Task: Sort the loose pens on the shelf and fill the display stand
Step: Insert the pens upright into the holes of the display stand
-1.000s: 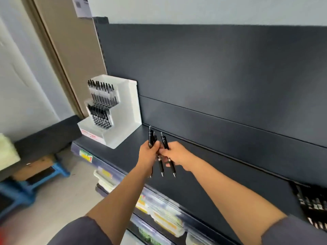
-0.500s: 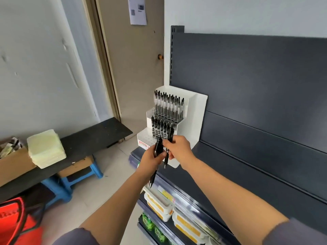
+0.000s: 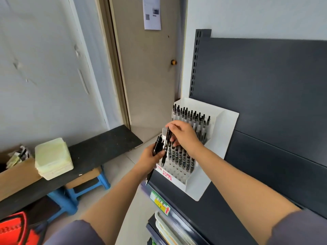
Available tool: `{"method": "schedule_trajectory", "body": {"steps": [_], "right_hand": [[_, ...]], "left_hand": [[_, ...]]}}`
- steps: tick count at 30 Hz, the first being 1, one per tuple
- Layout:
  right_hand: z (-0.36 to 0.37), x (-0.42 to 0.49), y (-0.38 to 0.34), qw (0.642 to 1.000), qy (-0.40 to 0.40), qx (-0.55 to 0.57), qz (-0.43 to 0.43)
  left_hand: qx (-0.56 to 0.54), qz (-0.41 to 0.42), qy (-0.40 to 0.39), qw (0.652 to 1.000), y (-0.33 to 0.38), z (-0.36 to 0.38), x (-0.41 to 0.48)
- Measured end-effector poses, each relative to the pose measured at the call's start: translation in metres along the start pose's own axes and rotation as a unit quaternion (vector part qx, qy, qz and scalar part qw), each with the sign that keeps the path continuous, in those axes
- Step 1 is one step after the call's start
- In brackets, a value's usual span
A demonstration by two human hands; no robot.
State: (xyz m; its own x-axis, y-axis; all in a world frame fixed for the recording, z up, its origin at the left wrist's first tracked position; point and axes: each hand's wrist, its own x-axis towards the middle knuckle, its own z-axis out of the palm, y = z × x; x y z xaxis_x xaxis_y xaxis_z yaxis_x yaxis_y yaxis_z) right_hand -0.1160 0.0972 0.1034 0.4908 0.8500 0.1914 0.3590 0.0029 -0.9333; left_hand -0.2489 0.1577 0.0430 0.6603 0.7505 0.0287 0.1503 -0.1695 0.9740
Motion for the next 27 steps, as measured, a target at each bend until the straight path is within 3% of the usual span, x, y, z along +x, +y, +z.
{"method": "schedule_trajectory", "body": {"steps": [4,9,19,27], "right_hand": [[0.003,0.032,0.002,0.994,0.045,-0.095,-0.039],[0.015,0.053,0.014,0.962,0.057,-0.257,-0.079],[0.038,0.077,0.025,0.93,0.105,-0.353,0.015],[0.057,0.066,0.025,0.867,0.139,-0.467,0.101]], "left_hand": [[0.003,-0.002,0.042,0.999,-0.003,-0.017,0.033],[-0.008,-0.016,0.014,1.0,-0.016,-0.028,0.064],[-0.058,-0.014,-0.071,0.996,-0.037,-0.036,0.129],[-0.09,0.012,-0.156,0.984,-0.045,-0.041,0.148]]}}
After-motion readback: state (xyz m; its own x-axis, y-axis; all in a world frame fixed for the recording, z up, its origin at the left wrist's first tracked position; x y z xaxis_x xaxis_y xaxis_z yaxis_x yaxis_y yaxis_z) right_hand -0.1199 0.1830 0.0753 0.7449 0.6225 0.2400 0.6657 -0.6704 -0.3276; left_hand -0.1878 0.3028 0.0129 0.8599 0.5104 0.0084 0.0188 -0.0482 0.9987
